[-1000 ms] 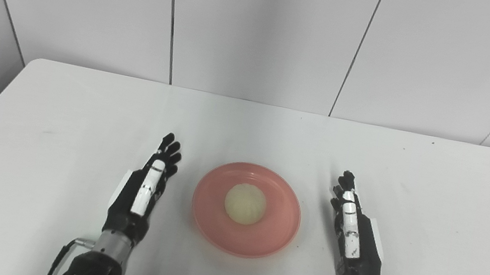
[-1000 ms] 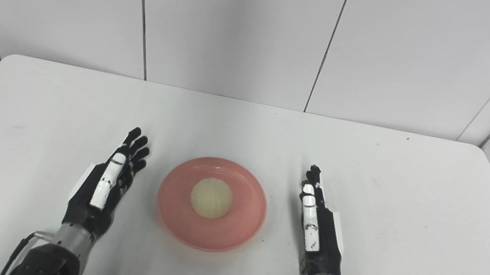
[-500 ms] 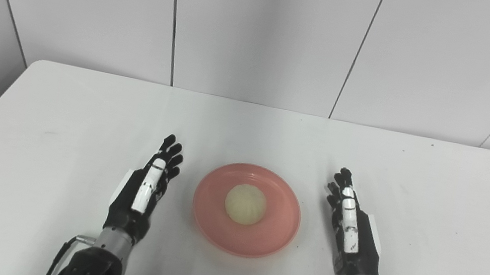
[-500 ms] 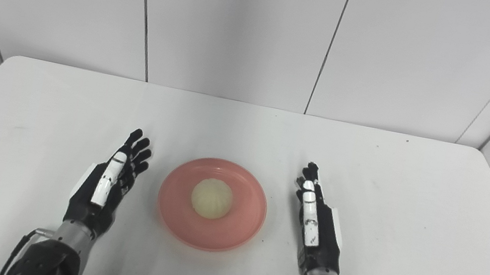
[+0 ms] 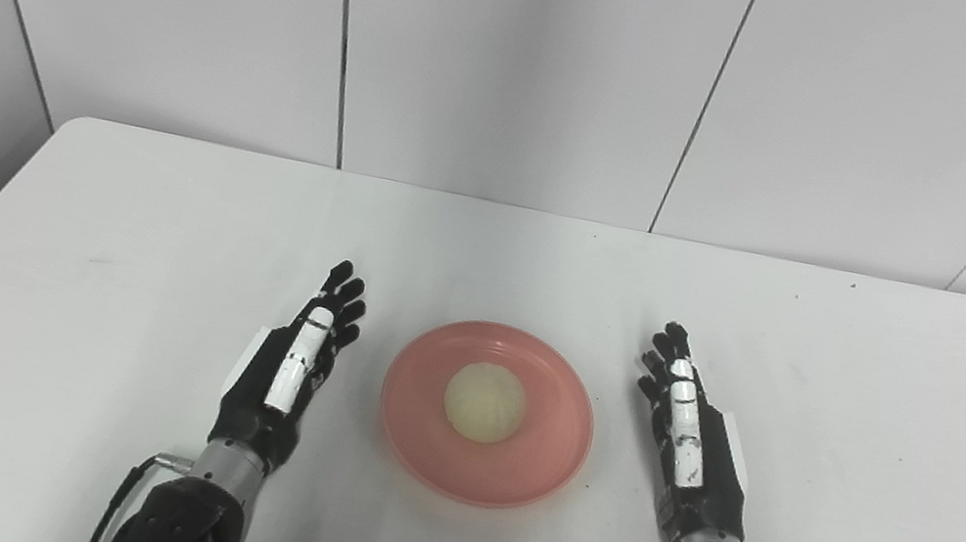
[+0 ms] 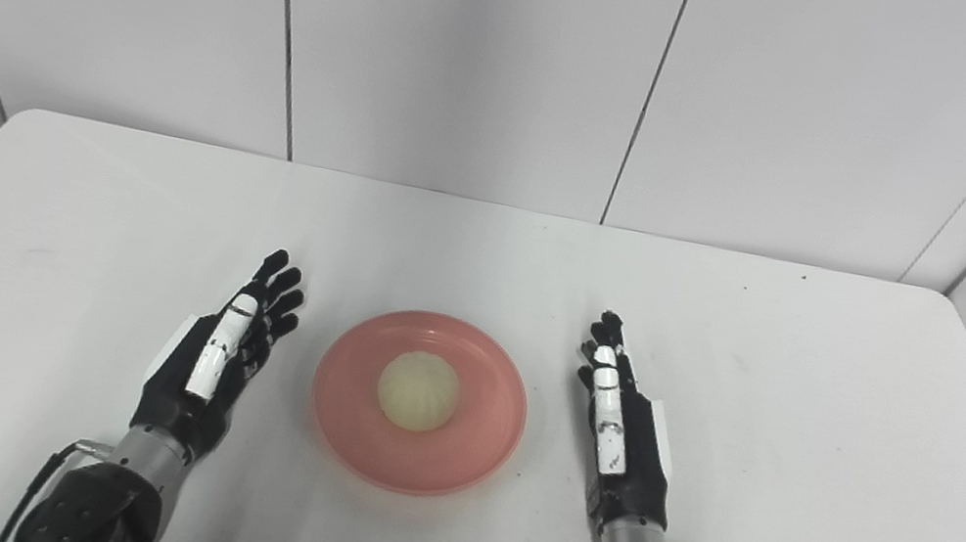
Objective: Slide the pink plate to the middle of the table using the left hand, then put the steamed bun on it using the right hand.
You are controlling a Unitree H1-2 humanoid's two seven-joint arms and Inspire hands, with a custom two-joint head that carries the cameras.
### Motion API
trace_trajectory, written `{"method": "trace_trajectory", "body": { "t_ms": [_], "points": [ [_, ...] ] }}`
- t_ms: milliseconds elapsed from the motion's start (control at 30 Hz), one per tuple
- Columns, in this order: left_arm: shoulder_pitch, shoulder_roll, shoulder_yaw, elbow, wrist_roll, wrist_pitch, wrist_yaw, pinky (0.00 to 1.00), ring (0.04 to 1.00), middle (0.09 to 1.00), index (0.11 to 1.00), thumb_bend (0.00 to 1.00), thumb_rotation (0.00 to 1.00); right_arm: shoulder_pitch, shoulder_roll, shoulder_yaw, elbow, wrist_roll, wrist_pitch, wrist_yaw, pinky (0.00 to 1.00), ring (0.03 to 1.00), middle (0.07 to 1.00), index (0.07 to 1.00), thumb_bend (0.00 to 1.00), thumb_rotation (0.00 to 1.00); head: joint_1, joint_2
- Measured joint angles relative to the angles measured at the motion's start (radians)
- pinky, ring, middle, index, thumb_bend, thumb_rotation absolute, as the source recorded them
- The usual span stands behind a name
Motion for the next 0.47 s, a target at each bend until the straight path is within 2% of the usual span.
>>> {"method": "trace_trajectory", "body": {
  "t_ms": [467],
  "points": [
    [-0.004,0.005,-0.006,0.003,0.000,0.000,0.000,0.98,0.980,0.986,0.989,0.34,1.00,0.000,-0.001,0.008,-0.002,-0.006,0.000,-0.003,0.95,0.954,0.962,0.968,0.24,1.00,-0.005,0.002]
  ]
}}
